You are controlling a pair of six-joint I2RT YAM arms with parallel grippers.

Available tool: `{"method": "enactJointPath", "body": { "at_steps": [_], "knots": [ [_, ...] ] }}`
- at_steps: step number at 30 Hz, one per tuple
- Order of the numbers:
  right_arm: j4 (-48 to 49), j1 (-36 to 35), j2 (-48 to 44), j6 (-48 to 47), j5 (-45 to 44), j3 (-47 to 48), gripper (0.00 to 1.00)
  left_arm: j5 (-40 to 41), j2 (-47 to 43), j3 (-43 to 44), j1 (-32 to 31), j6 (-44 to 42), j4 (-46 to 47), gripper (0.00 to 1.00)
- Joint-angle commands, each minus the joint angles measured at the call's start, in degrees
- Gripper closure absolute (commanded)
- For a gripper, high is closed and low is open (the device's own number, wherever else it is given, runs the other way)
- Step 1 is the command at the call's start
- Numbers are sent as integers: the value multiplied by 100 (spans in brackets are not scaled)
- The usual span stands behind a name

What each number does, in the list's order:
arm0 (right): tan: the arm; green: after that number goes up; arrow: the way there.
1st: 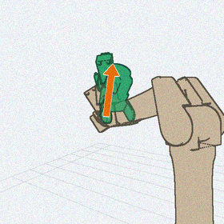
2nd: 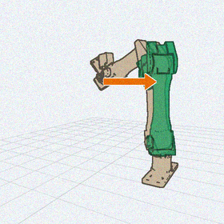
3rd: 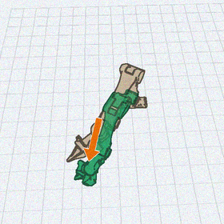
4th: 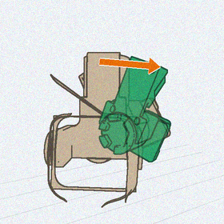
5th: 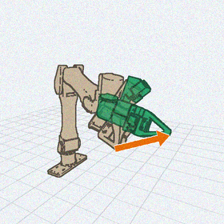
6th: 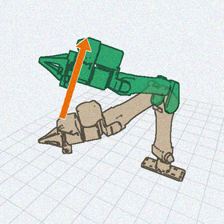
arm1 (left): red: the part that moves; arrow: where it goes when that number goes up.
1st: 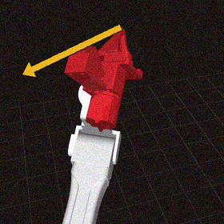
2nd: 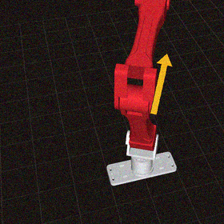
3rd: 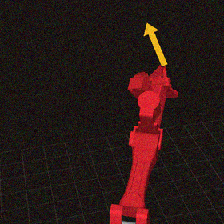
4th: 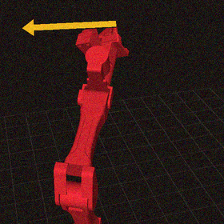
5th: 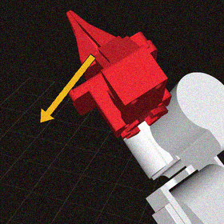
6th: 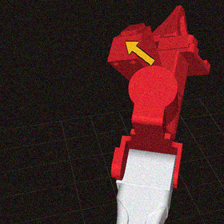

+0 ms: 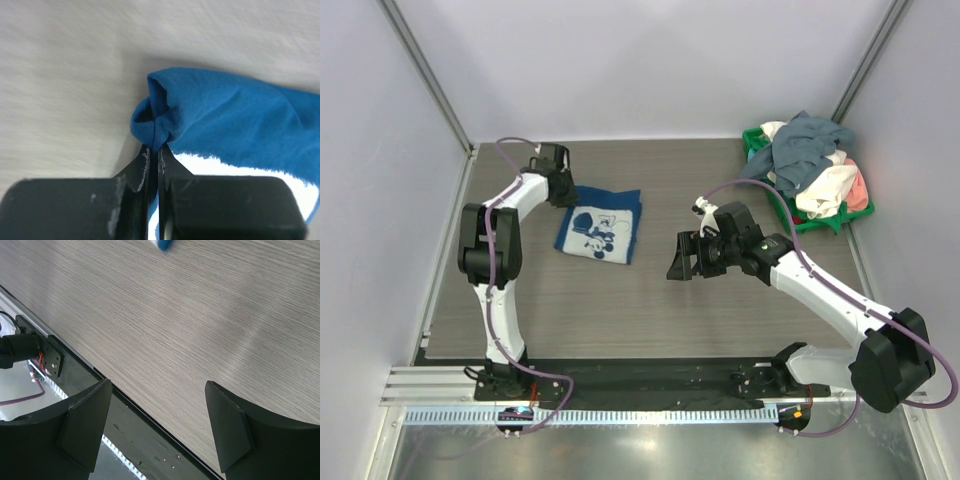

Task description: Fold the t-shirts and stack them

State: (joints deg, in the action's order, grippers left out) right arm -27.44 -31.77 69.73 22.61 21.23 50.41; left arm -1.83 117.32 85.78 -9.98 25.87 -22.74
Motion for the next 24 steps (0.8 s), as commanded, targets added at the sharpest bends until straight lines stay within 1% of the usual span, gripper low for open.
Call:
{"method": "enactJointPath", "body": {
  "at_steps": [1, 2, 3, 4, 5, 6, 7, 8, 9, 11, 12, 14, 15, 17, 19, 22, 24],
  "knots": [
    [125, -22, -118, -38, 153, -14, 19, 1017, 500, 895, 478, -942, -1188, 100],
    [125, -22, -127, -29, 162, -23, 19, 1087, 598, 1088, 566, -1065, -1354, 100],
    [125, -31, -118, -20, 205, -23, 19, 1140, 721, 1560, 645, -1153, -1417, 100],
    [134, -22, -83, -11, 232, -23, 19, 1219, 888, 1800, 785, -1372, -1487, 100],
    [134, -22, -31, -2, 276, -23, 19, 1289, 1220, 2133, 839, -1470, -1714, 100],
    [151, -22, 13, -11, 346, -23, 19, 1412, 1458, 2771, 883, -1566, -1847, 100],
    [151, -31, 57, -2, 372, -14, 19, 1613, 1669, 3178, 971, -1741, -1987, 100],
    [177, -31, 127, -2, 399, -14, 19, 1702, 2124, 3556, 971, -1813, -2241, 100],
    [186, -22, 163, 24, 469, -23, 19, 1781, 2320, 4308, 1154, -1900, -2339, 100],
    [257, -31, 224, 42, 548, -67, 19, 2167, 2828, 4919, 1235, -2129, -2402, 100],
    [318, -40, 242, 59, 592, -84, 19, 2265, 2936, 5357, 1339, -2182, -2332, 100],
    [371, -40, 269, 85, 610, -128, 19, 2327, 3130, 5581, 1472, -2200, -1955, 99],
    [388, -40, 321, 77, 601, -128, 19, 2327, 3157, 5634, 1638, -2165, -1788, 98],
    [406, -40, 400, 77, 575, -102, 19, 2301, 3183, 5643, 1823, -1877, -1331, 95],
    [433, -40, 549, 86, 610, -67, 19, 2309, 3192, 5590, 2061, -1778, -839, 97],
    [503, -40, 743, 120, 689, -49, 19, 2616, 3341, 5721, 2184, -1979, -207, 98],
    [555, -31, 857, 130, 733, -58, 19, 2678, 3568, 6151, 2193, -2347, 197, 99]
  ]
}}
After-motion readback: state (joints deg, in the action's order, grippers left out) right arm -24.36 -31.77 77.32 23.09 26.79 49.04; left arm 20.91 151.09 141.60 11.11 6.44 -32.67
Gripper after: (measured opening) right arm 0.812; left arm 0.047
